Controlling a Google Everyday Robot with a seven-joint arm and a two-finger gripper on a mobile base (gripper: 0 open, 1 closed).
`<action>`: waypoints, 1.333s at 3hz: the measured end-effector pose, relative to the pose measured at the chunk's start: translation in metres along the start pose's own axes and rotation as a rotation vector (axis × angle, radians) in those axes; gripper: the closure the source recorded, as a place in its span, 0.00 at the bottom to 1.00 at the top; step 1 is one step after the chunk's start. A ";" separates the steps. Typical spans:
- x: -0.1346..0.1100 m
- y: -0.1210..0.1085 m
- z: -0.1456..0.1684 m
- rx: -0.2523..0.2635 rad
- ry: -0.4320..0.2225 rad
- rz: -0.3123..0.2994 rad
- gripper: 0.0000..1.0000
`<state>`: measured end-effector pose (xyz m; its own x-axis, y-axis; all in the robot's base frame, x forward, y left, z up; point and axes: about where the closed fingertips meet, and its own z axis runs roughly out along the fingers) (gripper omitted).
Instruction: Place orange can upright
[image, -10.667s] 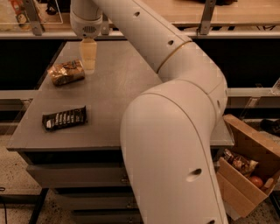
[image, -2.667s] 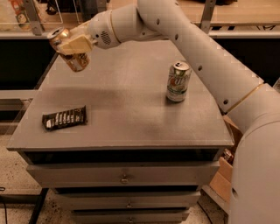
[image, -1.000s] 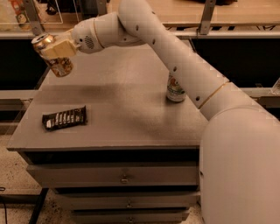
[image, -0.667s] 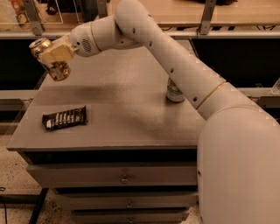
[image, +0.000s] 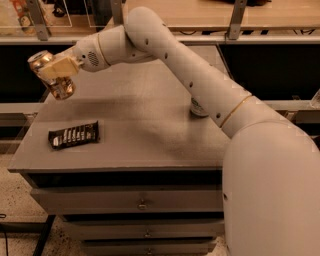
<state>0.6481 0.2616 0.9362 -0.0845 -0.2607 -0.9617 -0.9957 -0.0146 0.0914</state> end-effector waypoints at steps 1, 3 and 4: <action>0.008 0.002 0.007 -0.003 0.010 0.021 1.00; 0.025 0.005 0.015 0.004 0.027 0.056 1.00; 0.031 0.005 0.017 0.020 0.020 0.056 1.00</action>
Offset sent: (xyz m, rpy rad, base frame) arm -0.0042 0.0031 -0.0292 -0.0416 0.0608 -0.0226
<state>0.6403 0.2699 0.9025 -0.1391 -0.2798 -0.9499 -0.9901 0.0200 0.1391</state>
